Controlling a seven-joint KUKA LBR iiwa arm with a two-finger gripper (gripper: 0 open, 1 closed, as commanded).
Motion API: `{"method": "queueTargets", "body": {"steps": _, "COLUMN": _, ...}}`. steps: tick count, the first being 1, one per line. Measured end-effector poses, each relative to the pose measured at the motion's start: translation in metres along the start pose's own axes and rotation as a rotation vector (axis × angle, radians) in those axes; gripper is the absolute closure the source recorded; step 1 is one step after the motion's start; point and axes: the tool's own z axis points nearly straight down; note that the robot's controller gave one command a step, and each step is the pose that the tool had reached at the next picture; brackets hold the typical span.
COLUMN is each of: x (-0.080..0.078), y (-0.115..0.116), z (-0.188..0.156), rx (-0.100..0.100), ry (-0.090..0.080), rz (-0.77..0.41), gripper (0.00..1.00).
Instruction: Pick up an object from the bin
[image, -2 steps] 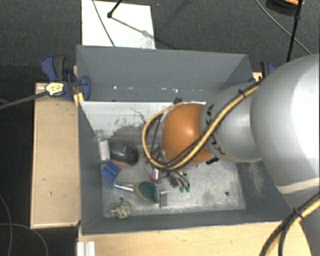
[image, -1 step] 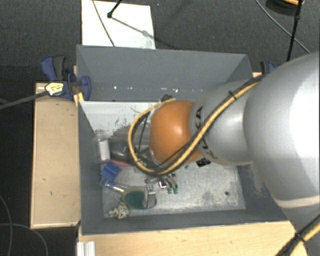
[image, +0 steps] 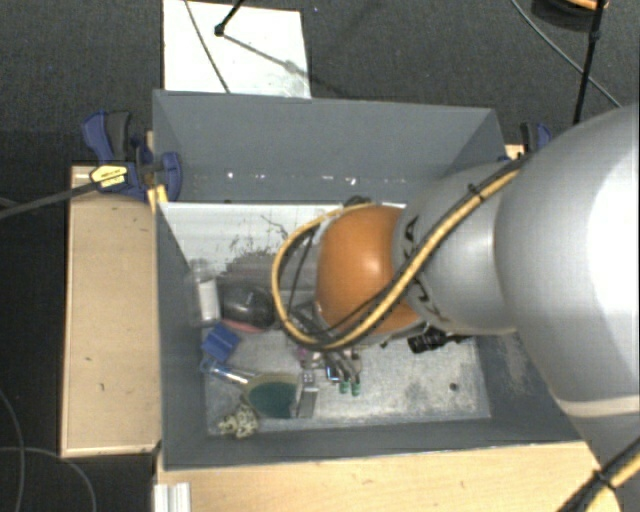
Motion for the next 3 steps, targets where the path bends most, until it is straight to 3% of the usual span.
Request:
{"method": "queueTargets", "body": {"steps": 1, "x": 0.0036, "y": -0.0042, "z": 0.0364, "rx": -0.001, "ry": 0.005, "rz": 0.102, "gripper": 0.0}}
{"method": "queueTargets", "body": {"steps": 2, "x": 0.0033, "y": -0.0039, "z": 0.0356, "rx": -0.002, "ry": 0.005, "rz": 0.104, "gripper": 0.0}}
{"method": "queueTargets", "body": {"steps": 3, "x": 0.0019, "y": -0.004, "z": 0.0348, "rx": -0.003, "ry": 0.001, "rz": 0.105, "gripper": 1.0}}
